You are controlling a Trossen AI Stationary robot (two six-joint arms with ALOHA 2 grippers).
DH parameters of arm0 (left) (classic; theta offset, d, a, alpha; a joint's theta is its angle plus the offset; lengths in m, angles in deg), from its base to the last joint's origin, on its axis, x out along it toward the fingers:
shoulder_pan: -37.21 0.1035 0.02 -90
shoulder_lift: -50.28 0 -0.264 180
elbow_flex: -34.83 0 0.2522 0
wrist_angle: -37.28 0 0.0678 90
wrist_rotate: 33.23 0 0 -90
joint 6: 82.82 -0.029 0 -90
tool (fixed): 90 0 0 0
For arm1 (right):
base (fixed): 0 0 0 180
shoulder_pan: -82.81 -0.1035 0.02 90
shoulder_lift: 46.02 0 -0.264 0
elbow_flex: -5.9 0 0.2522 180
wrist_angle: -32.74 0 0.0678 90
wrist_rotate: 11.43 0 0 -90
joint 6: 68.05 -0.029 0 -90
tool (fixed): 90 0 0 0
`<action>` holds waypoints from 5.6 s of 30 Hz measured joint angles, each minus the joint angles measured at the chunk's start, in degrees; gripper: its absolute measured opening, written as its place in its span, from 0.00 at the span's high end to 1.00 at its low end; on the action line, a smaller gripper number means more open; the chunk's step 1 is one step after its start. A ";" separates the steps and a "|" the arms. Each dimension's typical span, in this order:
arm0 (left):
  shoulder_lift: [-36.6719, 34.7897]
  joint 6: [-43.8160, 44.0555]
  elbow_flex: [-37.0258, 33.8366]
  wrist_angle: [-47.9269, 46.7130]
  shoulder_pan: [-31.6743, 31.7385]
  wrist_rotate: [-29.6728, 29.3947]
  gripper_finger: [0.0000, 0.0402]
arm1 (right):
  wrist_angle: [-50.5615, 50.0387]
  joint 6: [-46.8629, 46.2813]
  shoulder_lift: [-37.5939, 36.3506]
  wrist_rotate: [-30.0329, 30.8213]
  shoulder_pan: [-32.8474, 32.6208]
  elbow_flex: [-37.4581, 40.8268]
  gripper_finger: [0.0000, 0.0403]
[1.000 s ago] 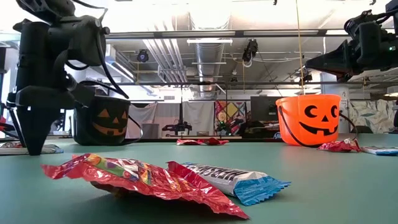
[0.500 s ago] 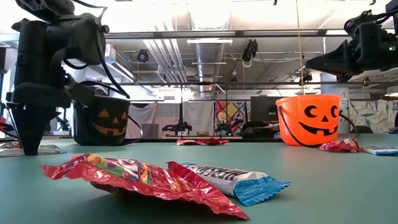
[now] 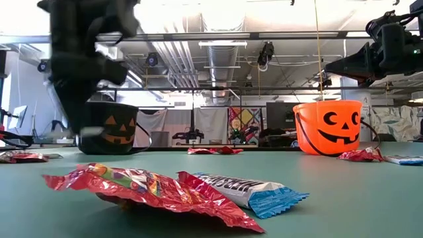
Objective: Sort candy by brand, put in halloween buckets
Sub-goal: Put the white chocolate into the black basket, then put the white chocolate into the black bucket
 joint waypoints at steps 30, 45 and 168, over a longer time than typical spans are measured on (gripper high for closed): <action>7.99 -31.15 23.56 -17.96 61.99 -11.81 0.82 | 0.00 0.00 -0.01 0.01 -0.01 0.00 0.96; 4.42 -33.22 27.26 -21.28 57.23 -5.86 0.82 | 0.01 0.00 0.00 0.02 -0.02 0.00 0.96; 7.30 -28.42 21.95 -5.23 66.08 -3.47 0.73 | 0.01 0.01 -0.02 0.02 -0.02 0.00 0.96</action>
